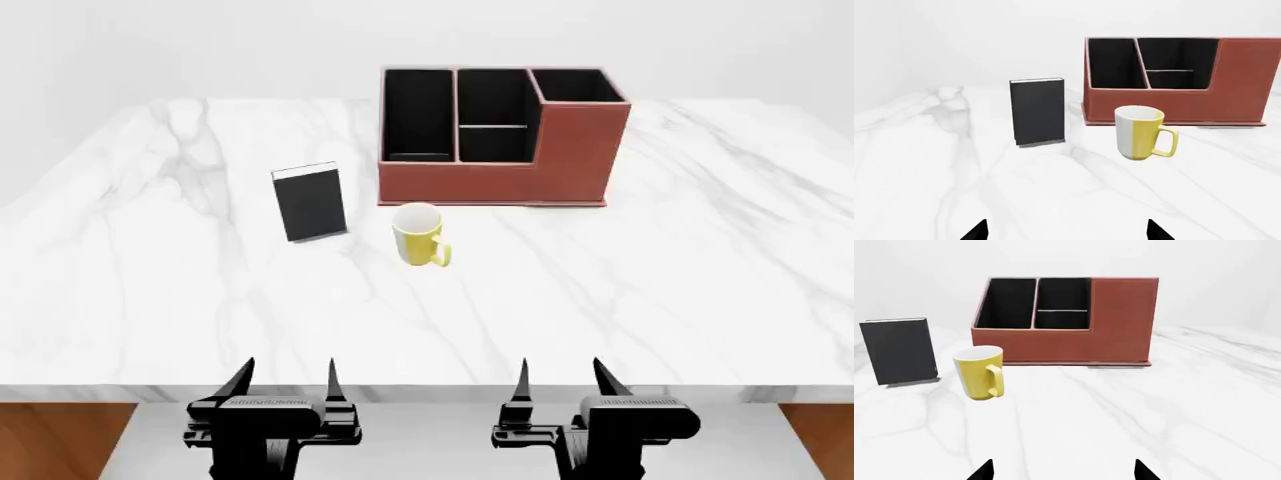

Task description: Pick up the yellow and white mug and place it to the right of the caddy.

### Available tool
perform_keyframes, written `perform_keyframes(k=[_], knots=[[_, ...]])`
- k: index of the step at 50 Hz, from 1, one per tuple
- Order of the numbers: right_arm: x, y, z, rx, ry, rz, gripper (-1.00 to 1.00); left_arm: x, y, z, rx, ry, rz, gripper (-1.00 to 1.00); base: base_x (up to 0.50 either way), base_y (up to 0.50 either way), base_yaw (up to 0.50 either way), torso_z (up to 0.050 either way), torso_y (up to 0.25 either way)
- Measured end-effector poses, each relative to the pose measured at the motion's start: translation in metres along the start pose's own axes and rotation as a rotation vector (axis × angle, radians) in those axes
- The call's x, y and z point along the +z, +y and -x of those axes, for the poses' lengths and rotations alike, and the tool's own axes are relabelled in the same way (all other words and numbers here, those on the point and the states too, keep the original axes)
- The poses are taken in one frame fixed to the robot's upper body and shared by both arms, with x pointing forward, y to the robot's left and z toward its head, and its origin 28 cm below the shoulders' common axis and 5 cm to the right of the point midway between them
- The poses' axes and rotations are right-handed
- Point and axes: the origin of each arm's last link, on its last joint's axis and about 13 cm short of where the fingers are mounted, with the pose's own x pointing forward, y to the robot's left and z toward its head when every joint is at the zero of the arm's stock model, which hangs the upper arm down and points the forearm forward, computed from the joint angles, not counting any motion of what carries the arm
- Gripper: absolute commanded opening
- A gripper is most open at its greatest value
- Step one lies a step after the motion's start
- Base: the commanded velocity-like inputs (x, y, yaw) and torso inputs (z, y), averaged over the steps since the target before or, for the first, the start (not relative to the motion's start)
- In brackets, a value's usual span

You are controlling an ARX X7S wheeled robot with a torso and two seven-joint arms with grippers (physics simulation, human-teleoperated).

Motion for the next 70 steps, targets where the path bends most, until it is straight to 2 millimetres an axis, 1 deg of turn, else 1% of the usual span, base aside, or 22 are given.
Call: perform_keyframes(k=[7, 43, 55, 70], knots=[[0.0, 0.0, 0.0, -0.006, 0.01, 0.008, 1.0, 0.001, 0.0, 0.001, -0.004, -0.007, 0.003, 1.0, 0.0, 0.0, 0.0, 0.013, 0.0], [0.005, -0.001, -0.002, -0.032, 0.058, 0.031, 1.0, 0.009, -0.003, 0.004, -0.029, -0.023, -0.022, 1.0, 0.0, 0.0, 0.0, 0.05, 0.0], [0.016, -0.001, -0.008, -0.031, 0.076, 0.046, 1.0, 0.022, -0.002, 0.002, -0.029, -0.03, -0.025, 1.0, 0.0, 0.0, 0.0, 0.05, 0.0], [0.038, -0.001, -0.024, 0.003, 0.072, 0.07, 1.0, 0.042, 0.001, -0.006, -0.025, -0.044, -0.044, 1.0, 0.0, 0.0, 0.0, 0.044, 0.0]])
